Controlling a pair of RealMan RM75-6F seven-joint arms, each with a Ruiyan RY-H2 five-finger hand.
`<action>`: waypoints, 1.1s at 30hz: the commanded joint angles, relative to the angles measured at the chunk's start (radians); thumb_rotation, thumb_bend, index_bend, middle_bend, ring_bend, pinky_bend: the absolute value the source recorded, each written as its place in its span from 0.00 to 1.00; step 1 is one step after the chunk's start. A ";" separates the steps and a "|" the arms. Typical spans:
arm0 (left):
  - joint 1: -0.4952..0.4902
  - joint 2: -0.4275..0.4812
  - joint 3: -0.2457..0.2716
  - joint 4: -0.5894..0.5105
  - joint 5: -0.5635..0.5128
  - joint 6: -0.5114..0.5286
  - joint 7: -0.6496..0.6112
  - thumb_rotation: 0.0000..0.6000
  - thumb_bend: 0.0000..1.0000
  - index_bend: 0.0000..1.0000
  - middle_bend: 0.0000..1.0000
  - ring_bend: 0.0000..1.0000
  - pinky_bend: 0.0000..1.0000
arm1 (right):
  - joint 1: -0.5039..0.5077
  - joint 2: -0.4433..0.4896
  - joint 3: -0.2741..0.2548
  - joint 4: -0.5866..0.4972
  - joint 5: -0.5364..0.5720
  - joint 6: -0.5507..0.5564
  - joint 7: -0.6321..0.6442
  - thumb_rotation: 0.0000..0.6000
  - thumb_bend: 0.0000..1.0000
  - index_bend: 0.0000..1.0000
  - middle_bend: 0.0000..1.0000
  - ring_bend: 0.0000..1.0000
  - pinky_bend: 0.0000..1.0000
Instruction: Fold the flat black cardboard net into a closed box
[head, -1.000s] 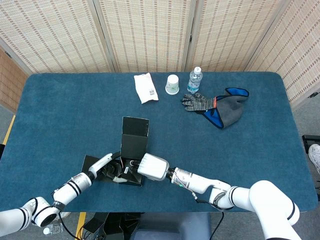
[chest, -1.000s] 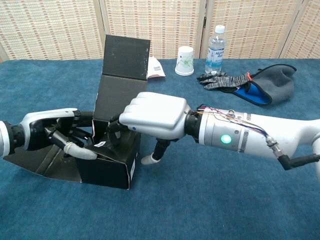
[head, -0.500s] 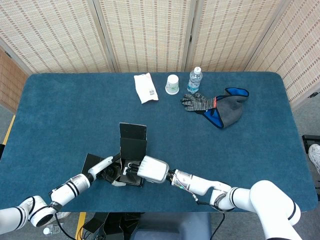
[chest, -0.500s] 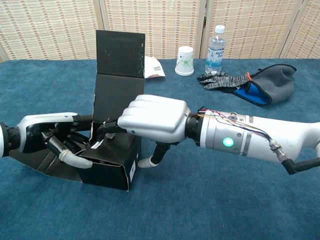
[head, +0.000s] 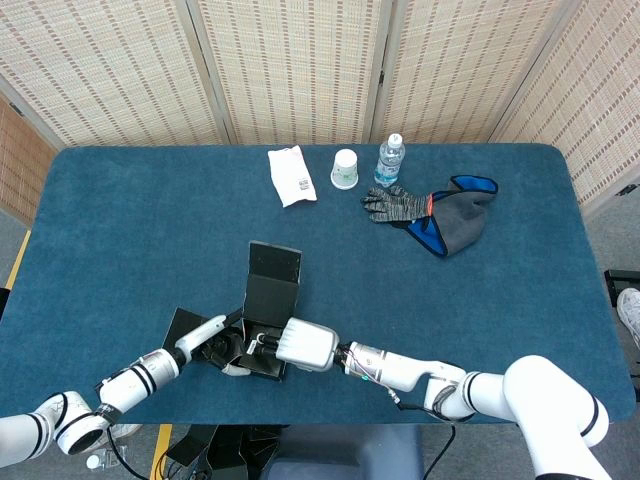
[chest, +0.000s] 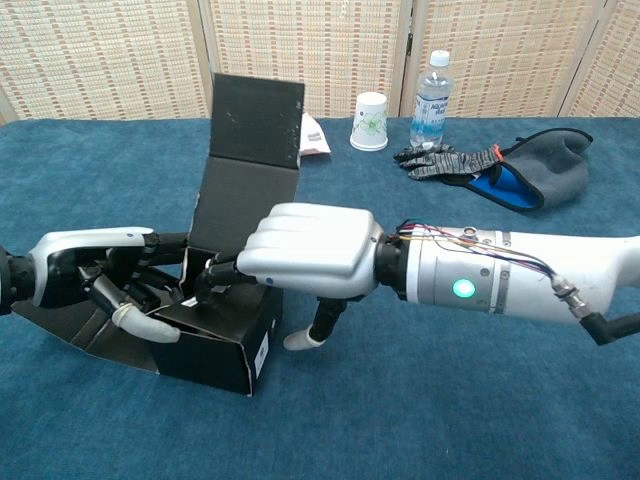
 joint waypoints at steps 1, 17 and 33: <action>-0.001 0.006 0.003 -0.007 0.002 0.004 0.009 1.00 0.11 0.00 0.00 0.40 0.72 | 0.001 0.008 -0.006 -0.008 0.000 -0.009 -0.005 1.00 0.20 0.18 0.26 0.73 1.00; -0.002 0.004 0.005 -0.022 -0.015 0.002 0.049 1.00 0.11 0.00 0.00 0.38 0.72 | -0.003 0.020 -0.026 -0.050 -0.008 -0.021 -0.017 1.00 0.21 0.18 0.26 0.73 1.00; -0.004 0.010 0.011 -0.020 -0.016 0.001 0.032 1.00 0.11 0.00 0.00 0.37 0.72 | 0.005 0.054 -0.045 -0.097 -0.010 -0.067 -0.037 1.00 0.22 0.36 0.37 0.75 1.00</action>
